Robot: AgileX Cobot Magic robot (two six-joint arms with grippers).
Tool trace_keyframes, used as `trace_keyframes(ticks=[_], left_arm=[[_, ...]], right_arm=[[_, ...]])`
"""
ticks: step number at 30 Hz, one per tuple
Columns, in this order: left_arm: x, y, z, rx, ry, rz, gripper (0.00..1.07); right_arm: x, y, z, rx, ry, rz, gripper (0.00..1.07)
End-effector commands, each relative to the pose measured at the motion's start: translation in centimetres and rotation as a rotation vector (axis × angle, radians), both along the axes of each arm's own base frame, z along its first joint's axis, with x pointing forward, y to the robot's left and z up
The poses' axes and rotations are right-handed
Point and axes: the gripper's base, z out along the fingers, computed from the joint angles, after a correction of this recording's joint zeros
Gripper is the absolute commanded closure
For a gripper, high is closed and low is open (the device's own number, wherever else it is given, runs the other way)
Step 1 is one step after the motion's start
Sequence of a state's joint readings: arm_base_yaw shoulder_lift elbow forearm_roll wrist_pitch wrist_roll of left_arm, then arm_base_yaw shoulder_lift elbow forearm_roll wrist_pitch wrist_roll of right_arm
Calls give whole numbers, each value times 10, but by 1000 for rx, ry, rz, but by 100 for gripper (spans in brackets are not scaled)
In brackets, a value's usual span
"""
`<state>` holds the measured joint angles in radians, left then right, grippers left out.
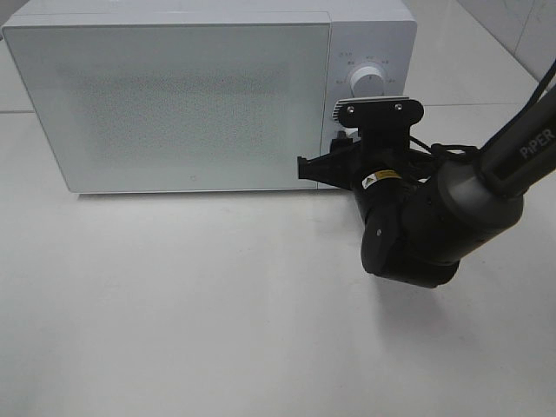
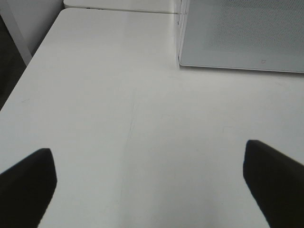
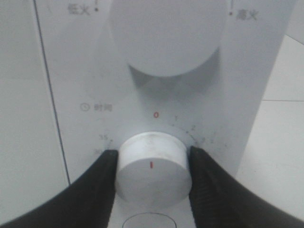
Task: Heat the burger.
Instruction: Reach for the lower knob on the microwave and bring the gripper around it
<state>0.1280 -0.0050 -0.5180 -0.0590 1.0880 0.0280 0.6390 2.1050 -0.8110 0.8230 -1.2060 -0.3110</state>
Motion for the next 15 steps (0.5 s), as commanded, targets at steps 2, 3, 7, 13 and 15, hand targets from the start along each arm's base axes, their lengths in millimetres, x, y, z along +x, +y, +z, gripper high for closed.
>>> trace_keyframes(ticks=[2, 3, 7, 13, 15], left_arm=[[-2, 0, 1, -1, -32, 8, 6], [-2, 0, 1, -1, -32, 8, 6], [-2, 0, 1, -1, -32, 8, 6], [-2, 0, 1, -1, -32, 8, 6], [-2, 0, 1, -1, -32, 8, 6]], right_arm=[[3, -4, 18, 5, -124, -35, 80], [1, -6, 22, 5, -136, -38, 85], [-2, -8, 26, 5, -145, -39, 90], [-2, -7, 25, 4, -135, -28, 97], [-2, -6, 26, 9, -139, -16, 100]])
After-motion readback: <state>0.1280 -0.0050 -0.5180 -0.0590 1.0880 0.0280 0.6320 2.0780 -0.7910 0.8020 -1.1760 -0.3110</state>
